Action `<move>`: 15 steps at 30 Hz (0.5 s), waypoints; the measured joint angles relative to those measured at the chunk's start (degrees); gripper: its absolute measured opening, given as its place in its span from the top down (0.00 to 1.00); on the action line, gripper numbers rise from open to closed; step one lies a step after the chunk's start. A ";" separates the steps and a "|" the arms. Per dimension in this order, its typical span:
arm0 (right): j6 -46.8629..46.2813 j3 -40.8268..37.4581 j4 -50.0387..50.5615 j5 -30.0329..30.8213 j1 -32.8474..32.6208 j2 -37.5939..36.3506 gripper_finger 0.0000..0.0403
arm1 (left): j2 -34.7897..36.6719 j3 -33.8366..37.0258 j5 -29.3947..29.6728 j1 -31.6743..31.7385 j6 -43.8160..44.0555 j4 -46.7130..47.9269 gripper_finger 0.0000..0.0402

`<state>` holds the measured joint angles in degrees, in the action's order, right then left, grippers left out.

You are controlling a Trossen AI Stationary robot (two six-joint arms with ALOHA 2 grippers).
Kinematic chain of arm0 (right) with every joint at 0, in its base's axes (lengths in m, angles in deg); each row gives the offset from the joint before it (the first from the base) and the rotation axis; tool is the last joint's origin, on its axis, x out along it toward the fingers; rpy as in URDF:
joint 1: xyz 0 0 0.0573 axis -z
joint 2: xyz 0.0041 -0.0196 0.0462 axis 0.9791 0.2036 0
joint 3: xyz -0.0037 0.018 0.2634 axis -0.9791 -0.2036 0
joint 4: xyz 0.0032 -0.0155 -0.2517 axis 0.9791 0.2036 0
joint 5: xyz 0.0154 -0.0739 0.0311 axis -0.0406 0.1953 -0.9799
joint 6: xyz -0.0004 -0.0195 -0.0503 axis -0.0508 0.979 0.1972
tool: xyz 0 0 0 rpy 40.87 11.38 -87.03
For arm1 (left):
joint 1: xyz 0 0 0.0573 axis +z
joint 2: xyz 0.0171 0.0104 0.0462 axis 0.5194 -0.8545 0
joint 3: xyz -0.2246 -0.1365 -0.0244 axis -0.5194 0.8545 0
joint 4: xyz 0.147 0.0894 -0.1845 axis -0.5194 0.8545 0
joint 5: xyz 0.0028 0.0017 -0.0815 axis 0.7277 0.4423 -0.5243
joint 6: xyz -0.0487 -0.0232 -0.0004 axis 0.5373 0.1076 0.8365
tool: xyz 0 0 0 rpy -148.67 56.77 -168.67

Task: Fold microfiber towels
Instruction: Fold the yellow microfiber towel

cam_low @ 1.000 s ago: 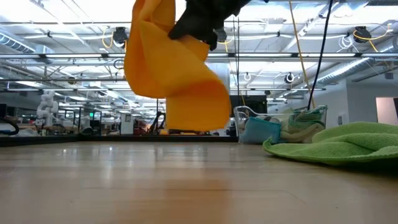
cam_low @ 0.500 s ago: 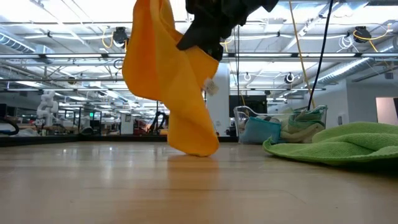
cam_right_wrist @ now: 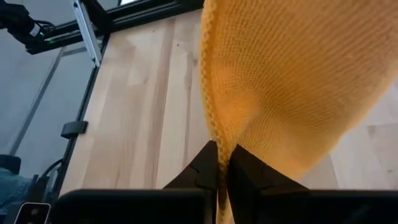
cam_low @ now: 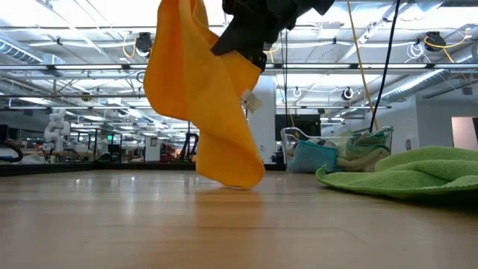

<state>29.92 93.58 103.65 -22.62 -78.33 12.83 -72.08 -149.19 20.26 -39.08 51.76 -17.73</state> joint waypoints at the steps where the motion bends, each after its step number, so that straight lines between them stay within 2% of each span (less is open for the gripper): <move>1: 0.08 0.00 0.12 0.00 0.00 -0.16 0.96 | 0.00 0.00 0.00 0.00 0.00 0.00 0.96; 6: -0.20 0.00 1.88 -1.07 0.46 -1.38 0.97 | 0.00 0.01 0.00 0.00 0.03 0.33 0.99; 11: -0.14 0.00 4.68 -1.29 1.20 -3.11 0.99 | 0.00 0.00 0.00 0.00 0.07 0.37 0.96; 15: 0.68 0.00 4.86 -1.25 1.55 -4.43 0.98 | 0.00 0.00 -0.16 0.00 0.20 0.37 0.99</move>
<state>30.60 93.58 108.51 -23.87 -76.79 8.40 -72.08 -149.19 20.11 -39.08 51.96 -17.36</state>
